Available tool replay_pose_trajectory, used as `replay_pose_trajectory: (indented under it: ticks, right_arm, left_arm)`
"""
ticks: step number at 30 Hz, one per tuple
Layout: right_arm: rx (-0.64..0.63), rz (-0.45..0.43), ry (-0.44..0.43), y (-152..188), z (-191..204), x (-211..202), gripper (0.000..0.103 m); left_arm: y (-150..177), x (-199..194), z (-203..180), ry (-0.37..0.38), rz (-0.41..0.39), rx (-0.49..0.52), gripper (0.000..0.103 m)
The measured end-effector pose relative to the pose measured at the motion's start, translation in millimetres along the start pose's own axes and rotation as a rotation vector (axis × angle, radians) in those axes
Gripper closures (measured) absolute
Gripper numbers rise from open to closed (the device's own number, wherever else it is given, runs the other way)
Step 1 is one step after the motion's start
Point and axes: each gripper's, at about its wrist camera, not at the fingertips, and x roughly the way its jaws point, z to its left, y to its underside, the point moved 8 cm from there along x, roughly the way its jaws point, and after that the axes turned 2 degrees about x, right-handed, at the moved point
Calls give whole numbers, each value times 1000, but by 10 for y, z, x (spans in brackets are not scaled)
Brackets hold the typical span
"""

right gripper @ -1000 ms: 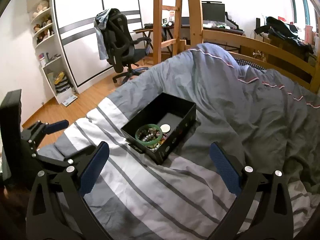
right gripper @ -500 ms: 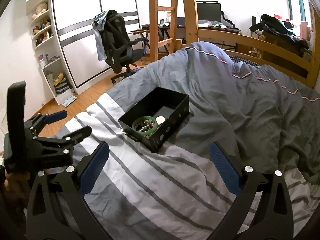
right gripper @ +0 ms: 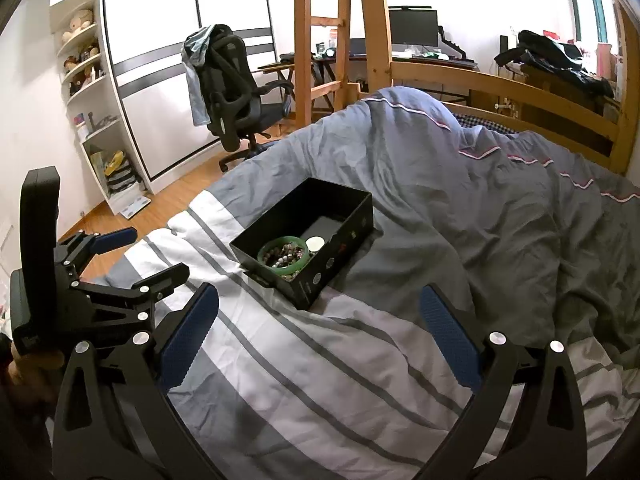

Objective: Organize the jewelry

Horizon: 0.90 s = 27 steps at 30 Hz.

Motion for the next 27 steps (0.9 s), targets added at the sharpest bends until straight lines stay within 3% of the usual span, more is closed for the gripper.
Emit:
replay_pose_trajectory:
  ticks: [27]
  right_arm:
    - [9, 12, 3, 54, 40, 48, 4]
  left_arm:
    - [3, 11, 8, -10, 0, -6, 6]
